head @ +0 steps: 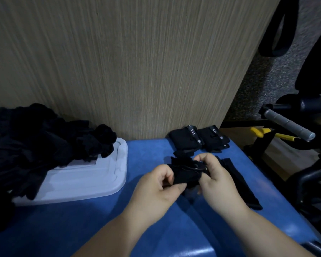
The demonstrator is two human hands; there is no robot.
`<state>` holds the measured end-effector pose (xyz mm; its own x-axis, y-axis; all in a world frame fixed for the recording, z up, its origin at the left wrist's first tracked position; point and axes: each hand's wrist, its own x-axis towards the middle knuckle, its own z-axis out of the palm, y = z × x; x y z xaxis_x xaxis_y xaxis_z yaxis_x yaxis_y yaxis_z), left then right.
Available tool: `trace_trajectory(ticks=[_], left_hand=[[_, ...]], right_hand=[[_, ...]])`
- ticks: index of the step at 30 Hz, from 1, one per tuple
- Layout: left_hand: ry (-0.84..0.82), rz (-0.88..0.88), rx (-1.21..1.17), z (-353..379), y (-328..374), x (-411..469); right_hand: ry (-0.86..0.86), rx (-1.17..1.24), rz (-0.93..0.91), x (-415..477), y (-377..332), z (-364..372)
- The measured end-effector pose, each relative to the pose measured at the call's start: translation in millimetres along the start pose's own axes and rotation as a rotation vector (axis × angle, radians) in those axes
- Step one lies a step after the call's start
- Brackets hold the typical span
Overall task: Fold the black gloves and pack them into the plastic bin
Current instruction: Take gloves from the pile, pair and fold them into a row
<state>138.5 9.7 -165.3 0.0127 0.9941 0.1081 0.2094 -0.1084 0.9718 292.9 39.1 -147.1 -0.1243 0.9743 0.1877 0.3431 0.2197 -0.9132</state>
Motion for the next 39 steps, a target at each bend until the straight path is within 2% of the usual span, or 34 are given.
trace_trajectory(ticks=[2,5,8,11,17,21,25,29,32,36,39], left_hand=[[-0.063,-0.123,-0.096,-1.6,2.8,1.7],[-0.051,-0.294,-0.355,-6.1,6.1,4.3],[-0.044,-0.372,-0.458,-9.5,9.0,3.8],[-0.021,-0.415,-0.517,-10.2,8.0,3.6],[0.158,-0.426,-0.682,-11.7,7.2,8.2],[0.306,-0.393,-0.78,-16.5,7.2,12.8],[0.352,-0.36,-0.762,-22.7,6.3,14.6],[0.241,-0.365,-0.69,-18.2,8.7,10.7],[0.209,-0.383,-0.671,-13.9,9.6,9.1],[0.25,-0.405,-0.672,-14.4,9.3,10.5],[0.282,-0.417,-0.662,-13.7,8.3,10.5]], right_hand=[[-0.006,-0.004,-0.003,-0.2,-0.4,-1.2],[-0.025,-0.023,-0.029,0.8,1.6,-2.9],[-0.08,-0.047,-0.083,-1.0,2.5,-1.4],[-0.142,-0.073,-0.102,-3.5,2.7,1.8],[-0.155,-0.056,-0.111,-2.5,6.2,4.0],[-0.056,-0.184,-0.16,-1.0,7.4,0.6],[-0.007,-0.248,-0.188,-1.2,7.9,-1.1],[-0.109,-0.052,-0.087,-3.0,6.3,1.5],[-0.108,-0.115,-0.15,-1.9,9.1,5.2],[-0.034,-0.088,-0.208,0.9,12.0,6.4],[-0.045,-0.154,-0.218,1.0,10.7,3.7]])
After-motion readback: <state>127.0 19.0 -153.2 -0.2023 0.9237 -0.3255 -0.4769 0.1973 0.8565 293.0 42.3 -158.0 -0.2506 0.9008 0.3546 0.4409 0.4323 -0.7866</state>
